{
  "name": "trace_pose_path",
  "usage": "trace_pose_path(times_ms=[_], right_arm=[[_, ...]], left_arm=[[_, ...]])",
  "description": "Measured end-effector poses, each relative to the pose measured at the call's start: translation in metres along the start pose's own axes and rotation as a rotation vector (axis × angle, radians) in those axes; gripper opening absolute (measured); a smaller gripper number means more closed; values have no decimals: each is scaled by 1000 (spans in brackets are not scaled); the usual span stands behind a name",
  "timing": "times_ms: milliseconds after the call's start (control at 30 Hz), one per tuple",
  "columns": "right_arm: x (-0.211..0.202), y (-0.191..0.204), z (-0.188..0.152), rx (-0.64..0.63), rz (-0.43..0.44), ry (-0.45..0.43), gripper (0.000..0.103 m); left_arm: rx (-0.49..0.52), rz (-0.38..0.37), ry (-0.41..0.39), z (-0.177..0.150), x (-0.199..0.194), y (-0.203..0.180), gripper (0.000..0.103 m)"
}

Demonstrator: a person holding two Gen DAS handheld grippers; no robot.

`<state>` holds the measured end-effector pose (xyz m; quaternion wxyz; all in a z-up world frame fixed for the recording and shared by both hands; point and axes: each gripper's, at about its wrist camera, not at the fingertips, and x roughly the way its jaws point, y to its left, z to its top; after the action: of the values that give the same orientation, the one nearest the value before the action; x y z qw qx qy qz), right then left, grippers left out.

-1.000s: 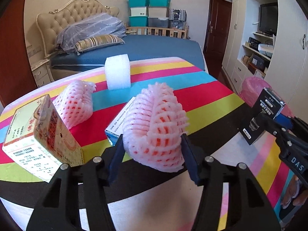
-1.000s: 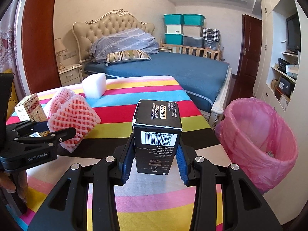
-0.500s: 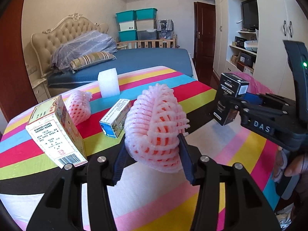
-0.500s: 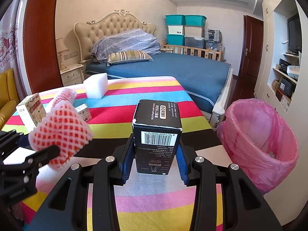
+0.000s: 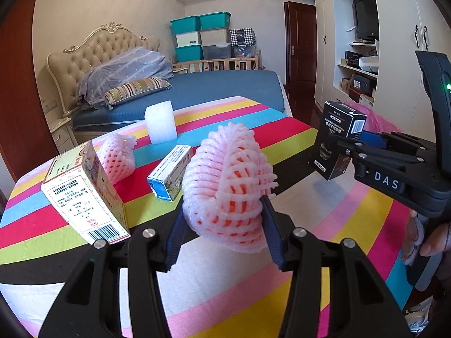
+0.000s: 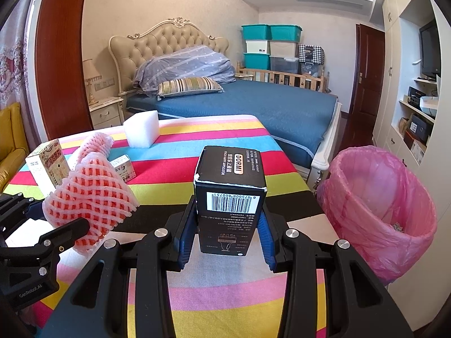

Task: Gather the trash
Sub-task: 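Lift the black box and pink fruit net off the table with both grippers, then carry the black box and fruit net over the pink wastebasket and open both grippers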

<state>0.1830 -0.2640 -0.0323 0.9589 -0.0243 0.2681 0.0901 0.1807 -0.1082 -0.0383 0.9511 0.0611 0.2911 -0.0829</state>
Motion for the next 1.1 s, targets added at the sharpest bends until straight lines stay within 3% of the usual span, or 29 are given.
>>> trace_pose_path(times_ms=[767,1100], right_arm=[[-26,-8,-12,12,47,-3,38],[-39,-26,-20,12,23,13,38]], left_arm=[[78,46,-22,2,-2,-14,49],[-2,-70,36,2,5,-16,49]])
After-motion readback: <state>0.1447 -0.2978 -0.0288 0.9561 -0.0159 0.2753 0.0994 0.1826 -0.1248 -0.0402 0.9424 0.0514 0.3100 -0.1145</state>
